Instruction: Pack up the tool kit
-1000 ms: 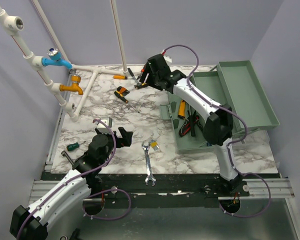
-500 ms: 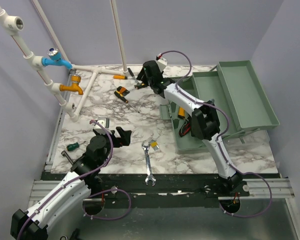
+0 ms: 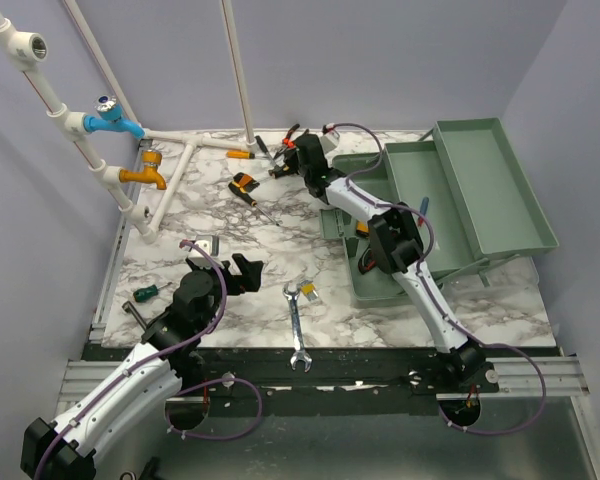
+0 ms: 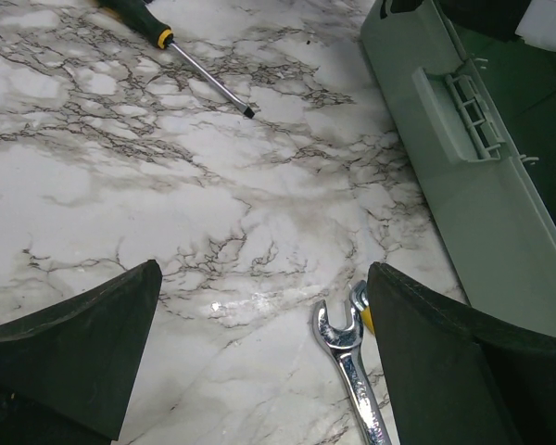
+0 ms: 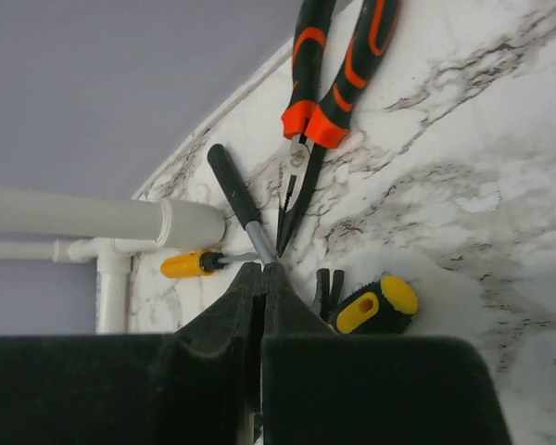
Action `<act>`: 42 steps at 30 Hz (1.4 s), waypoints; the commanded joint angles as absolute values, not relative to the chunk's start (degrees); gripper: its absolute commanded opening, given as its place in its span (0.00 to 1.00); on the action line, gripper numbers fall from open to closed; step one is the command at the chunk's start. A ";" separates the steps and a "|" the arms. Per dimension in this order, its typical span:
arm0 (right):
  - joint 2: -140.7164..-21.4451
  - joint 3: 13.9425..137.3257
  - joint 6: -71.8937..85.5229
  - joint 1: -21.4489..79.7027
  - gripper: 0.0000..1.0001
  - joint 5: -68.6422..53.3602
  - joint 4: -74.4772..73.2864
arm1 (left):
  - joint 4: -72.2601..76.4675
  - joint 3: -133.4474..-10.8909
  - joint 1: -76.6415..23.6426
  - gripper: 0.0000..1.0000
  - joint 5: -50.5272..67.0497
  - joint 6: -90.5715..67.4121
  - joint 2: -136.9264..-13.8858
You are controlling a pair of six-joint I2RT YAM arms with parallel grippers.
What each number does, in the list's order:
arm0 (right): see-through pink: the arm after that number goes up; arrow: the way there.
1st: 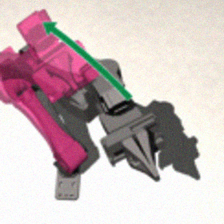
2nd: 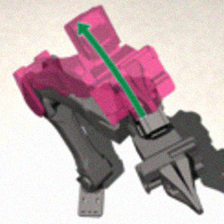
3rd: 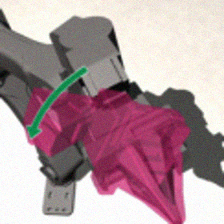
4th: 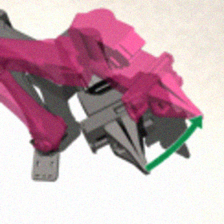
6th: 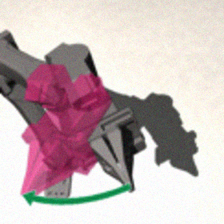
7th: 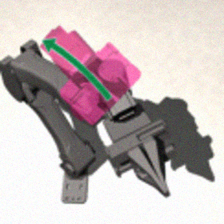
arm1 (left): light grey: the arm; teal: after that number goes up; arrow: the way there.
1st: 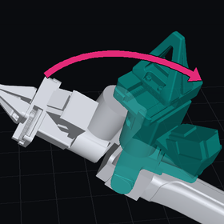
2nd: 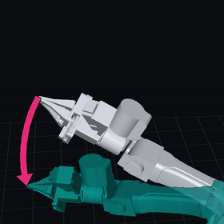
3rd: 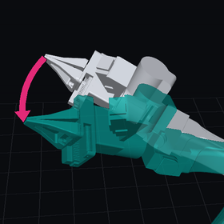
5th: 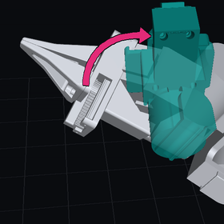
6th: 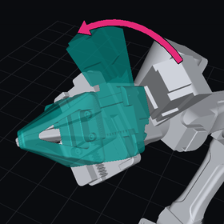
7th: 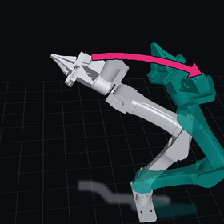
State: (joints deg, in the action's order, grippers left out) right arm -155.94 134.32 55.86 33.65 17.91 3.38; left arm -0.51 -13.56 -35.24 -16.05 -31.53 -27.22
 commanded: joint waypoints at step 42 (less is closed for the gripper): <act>-91.88 84.12 15.21 36.75 0.74 9.73 -5.78 | -9.08 -43.90 -30.57 0.97 -13.15 -31.66 -62.12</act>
State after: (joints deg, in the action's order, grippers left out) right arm -100.14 93.84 23.53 36.82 6.63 -5.56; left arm -6.72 -35.38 -32.91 -16.19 -31.51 -51.96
